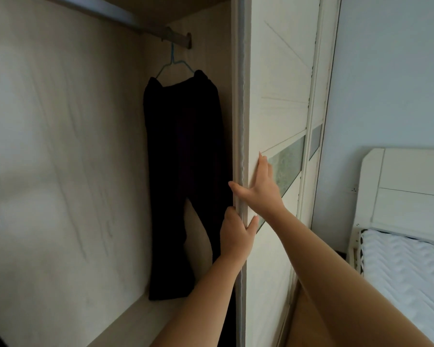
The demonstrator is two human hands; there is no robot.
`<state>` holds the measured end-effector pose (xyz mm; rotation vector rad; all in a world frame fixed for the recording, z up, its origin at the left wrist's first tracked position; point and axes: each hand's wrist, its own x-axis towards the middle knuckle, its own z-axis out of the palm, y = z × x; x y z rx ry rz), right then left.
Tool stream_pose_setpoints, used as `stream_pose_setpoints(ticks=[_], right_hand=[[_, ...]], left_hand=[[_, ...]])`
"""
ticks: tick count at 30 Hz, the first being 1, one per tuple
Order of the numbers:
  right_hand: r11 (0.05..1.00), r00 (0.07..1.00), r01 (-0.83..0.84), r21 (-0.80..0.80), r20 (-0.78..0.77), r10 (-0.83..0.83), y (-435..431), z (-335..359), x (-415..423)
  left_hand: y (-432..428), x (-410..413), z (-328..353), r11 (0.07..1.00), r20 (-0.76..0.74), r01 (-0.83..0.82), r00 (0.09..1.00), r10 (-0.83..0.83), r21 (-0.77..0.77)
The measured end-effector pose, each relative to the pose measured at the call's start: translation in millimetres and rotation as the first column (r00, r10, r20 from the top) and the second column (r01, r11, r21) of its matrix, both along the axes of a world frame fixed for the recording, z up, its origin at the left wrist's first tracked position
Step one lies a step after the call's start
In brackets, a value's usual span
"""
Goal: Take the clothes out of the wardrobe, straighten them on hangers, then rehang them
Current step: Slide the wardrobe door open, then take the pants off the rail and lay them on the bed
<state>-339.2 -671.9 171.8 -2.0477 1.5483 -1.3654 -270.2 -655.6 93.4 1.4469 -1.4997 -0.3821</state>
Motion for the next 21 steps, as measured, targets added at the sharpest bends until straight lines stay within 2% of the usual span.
stream_pose_setpoints(ticks=[3, 7, 9, 12, 14, 17, 21], right_hand=[[1.000, 1.000, 0.004, 0.008, 0.009, -0.004, 0.8, -0.8, 1.7], [0.999, 0.999, -0.002, 0.032, 0.051, 0.000, 7.6, -0.1, 4.2], [0.997, 0.994, -0.018, 0.075, 0.105, 0.010, 14.8, -5.1, 5.0], [0.998, 0.971, -0.014, 0.061, 0.241, -0.001, 36.2, -21.0, 8.3], [0.999, 0.952, 0.033, -0.027, 0.307, -0.023, 58.1, -30.6, 13.9], [0.981, 0.951, 0.062, -0.183, 0.310, -0.002, 87.4, -35.5, 29.2], [0.962, 0.927, -0.178, -0.208, 0.291, 0.235, 108.2, -25.6, 60.5]], left_hand=[[1.9, 1.4, 1.2, 1.000, 0.021, 0.001, 1.000, -0.002, 0.027], [13.5, 6.5, -0.5, 0.993, 0.119, 0.009, 0.993, -0.023, 0.115], [27.2, 14.7, -3.7, 0.994, 0.077, 0.032, 0.996, -0.040, 0.102], [57.1, 36.9, -4.2, 0.997, 0.013, 0.065, 0.998, -0.065, 0.037], [76.6, 57.5, -2.4, 0.999, 0.008, 0.042, 0.999, -0.042, -0.016], [107.4, 90.8, 1.3, 0.993, -0.003, -0.031, 1.000, 0.031, -0.115], [160.1, 125.8, 15.2, 0.945, 0.056, -0.147, 0.984, 0.170, -0.291]])
